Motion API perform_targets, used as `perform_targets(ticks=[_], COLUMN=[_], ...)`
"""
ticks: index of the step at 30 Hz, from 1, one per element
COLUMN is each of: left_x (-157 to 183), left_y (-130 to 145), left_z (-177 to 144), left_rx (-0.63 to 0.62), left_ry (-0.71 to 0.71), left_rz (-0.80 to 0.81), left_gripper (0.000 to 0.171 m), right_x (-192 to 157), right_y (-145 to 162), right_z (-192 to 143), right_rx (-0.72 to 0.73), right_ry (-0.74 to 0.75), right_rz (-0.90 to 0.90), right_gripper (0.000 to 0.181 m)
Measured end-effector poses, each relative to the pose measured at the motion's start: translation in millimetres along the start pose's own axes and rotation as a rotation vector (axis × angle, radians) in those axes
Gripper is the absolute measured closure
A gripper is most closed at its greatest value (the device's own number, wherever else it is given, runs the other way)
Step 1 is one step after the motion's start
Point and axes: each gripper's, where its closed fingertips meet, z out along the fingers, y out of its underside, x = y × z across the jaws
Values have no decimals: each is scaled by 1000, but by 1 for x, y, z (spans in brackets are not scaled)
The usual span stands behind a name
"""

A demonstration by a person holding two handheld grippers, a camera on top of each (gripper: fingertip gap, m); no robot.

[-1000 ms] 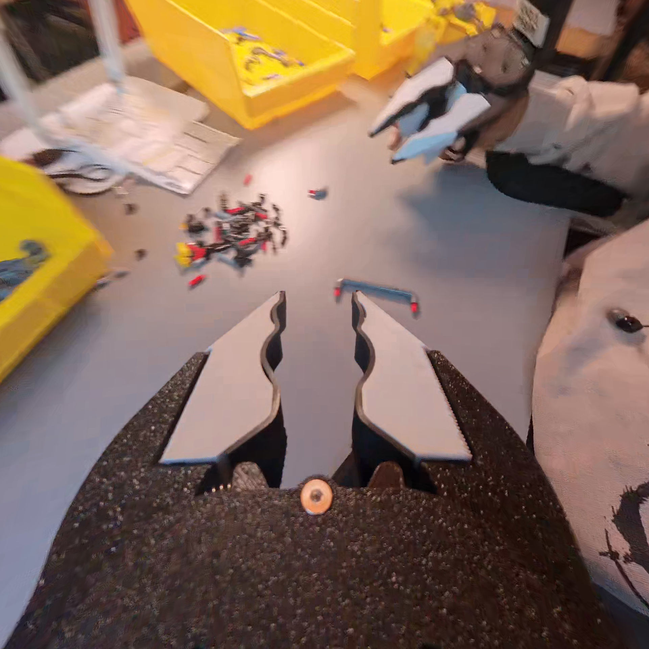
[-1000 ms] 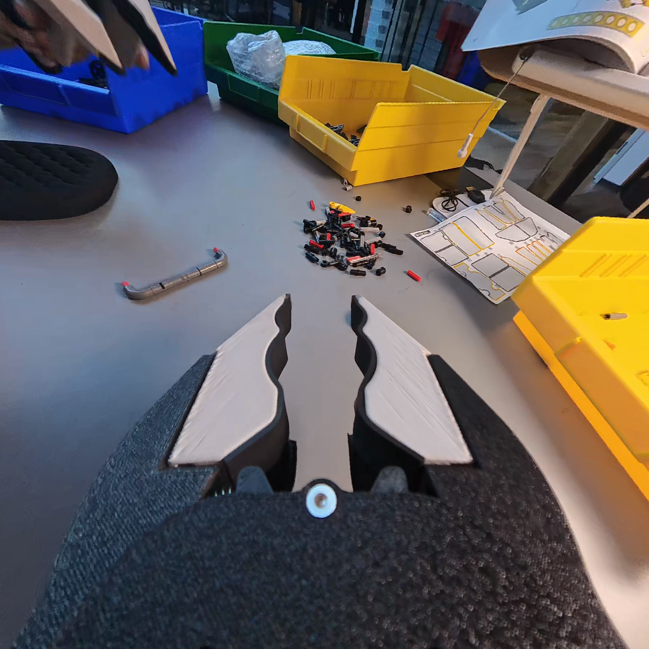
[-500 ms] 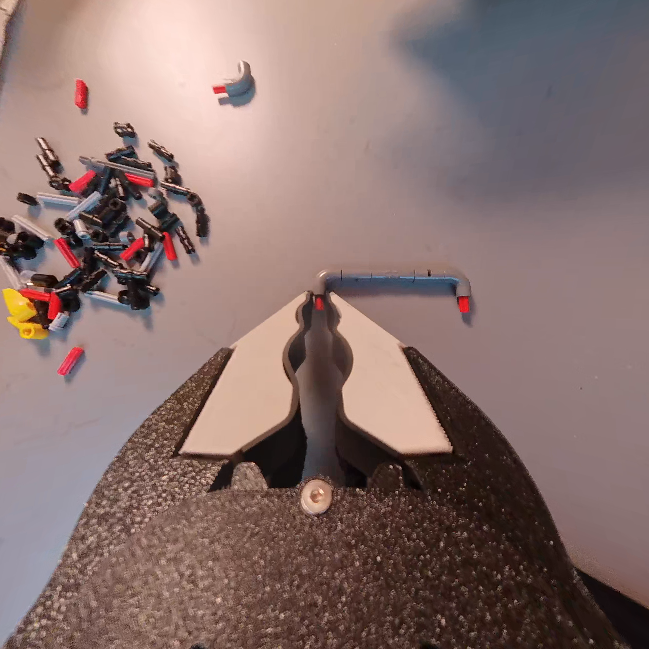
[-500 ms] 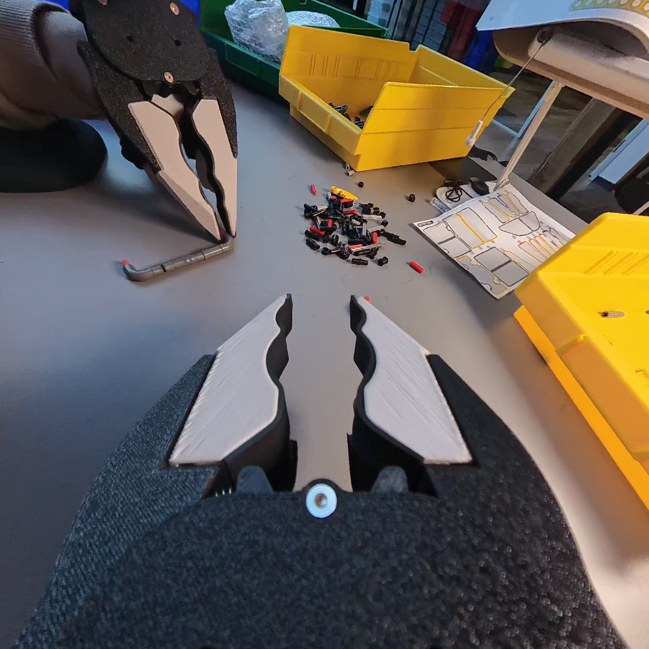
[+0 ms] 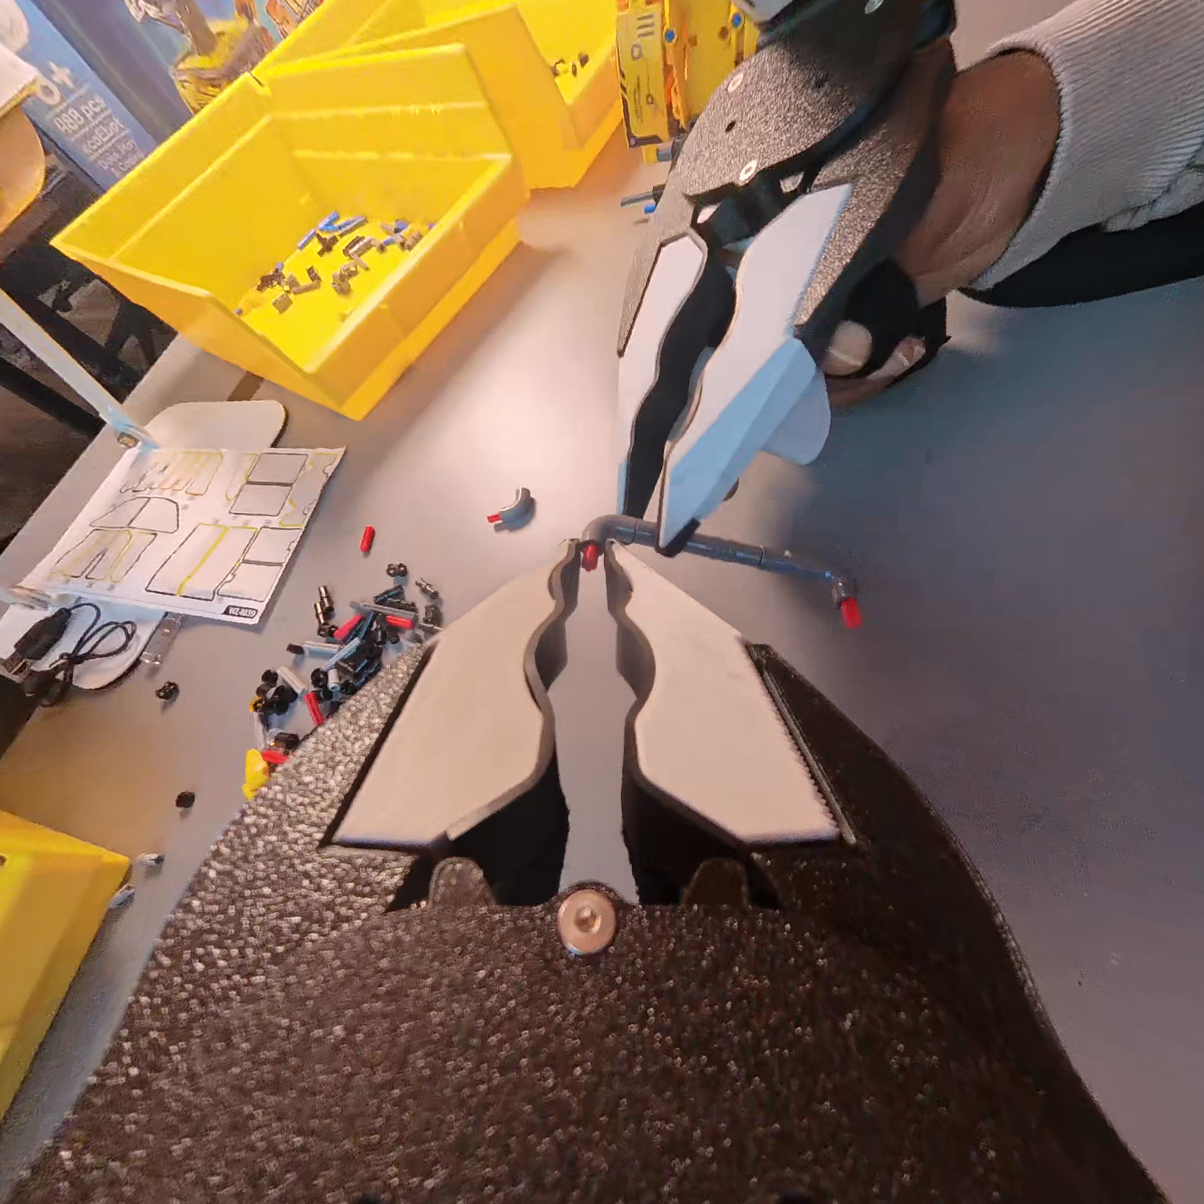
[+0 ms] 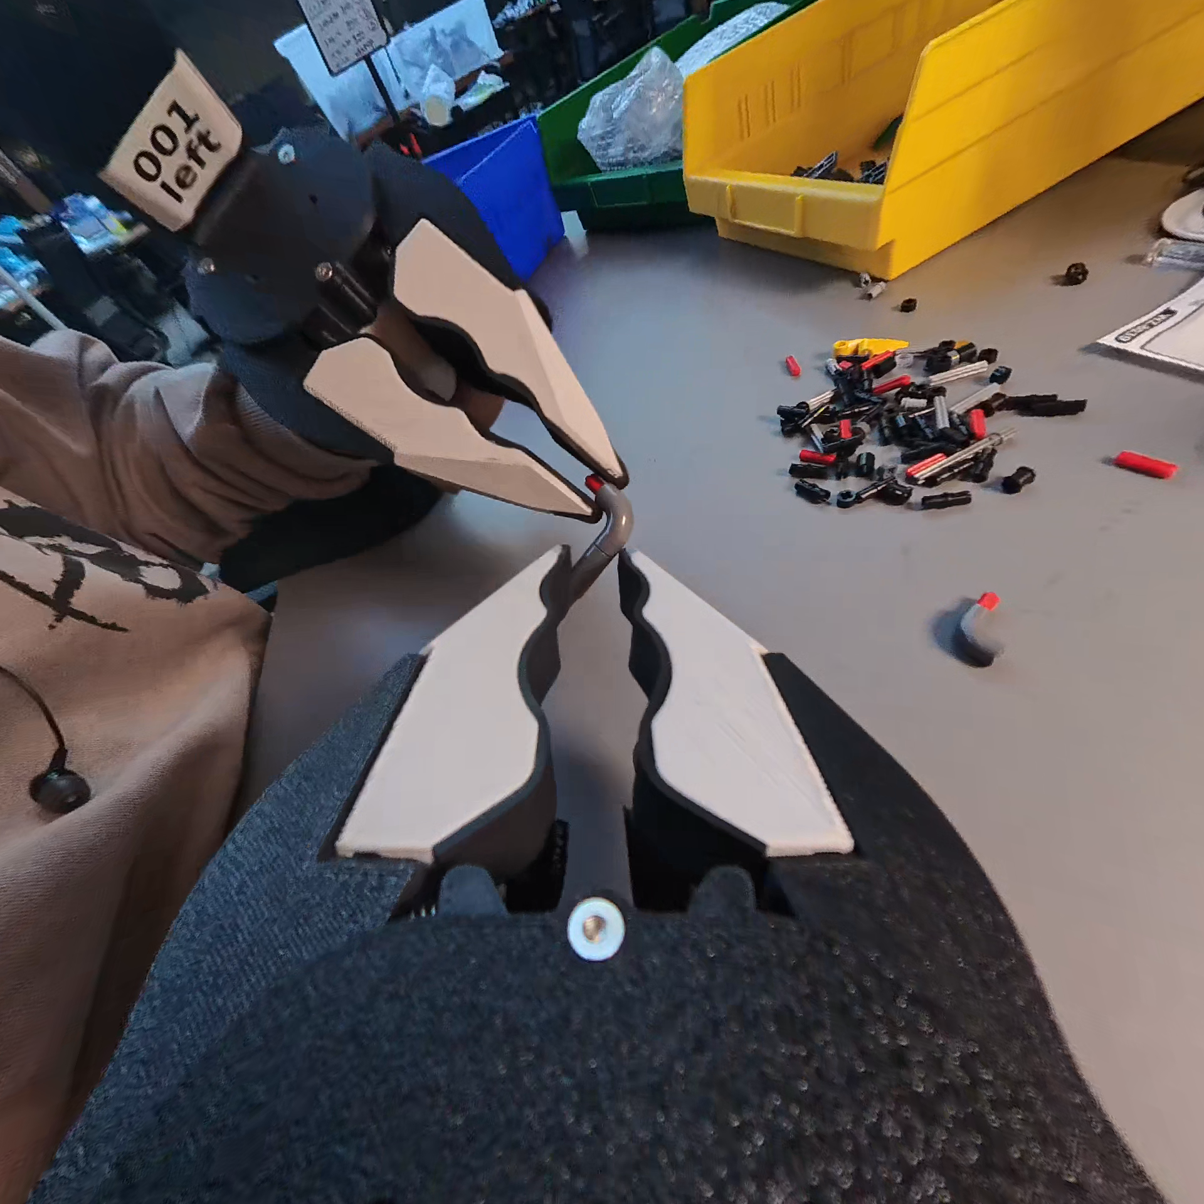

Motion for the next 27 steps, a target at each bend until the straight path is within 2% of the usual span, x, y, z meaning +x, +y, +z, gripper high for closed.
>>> perform_targets(ticks=[4,10,18,24,27], left_x=[6,10,18,26,27], left_y=[-6,2,-8,-20,-22], left_z=[-7,-8,-20,-28,-29], left_rx=[90,74,185,255,262], left_ry=[83,181,424,518,526], left_rz=[-74,-186,-471,-505,-502], left_gripper=[165,166,165,160,167], right_x=[-2,-5,-20,-32,-31], right_y=[-9,-6,-16,-26,-25], right_z=[-8,-6,-10,-15,-16], right_rx=[69,46,112,179,175], right_ry=[-75,-47,-110,-183,-186], right_rz=[96,-13,-108,-92,-87], right_gripper=[175,176,175,176,176])
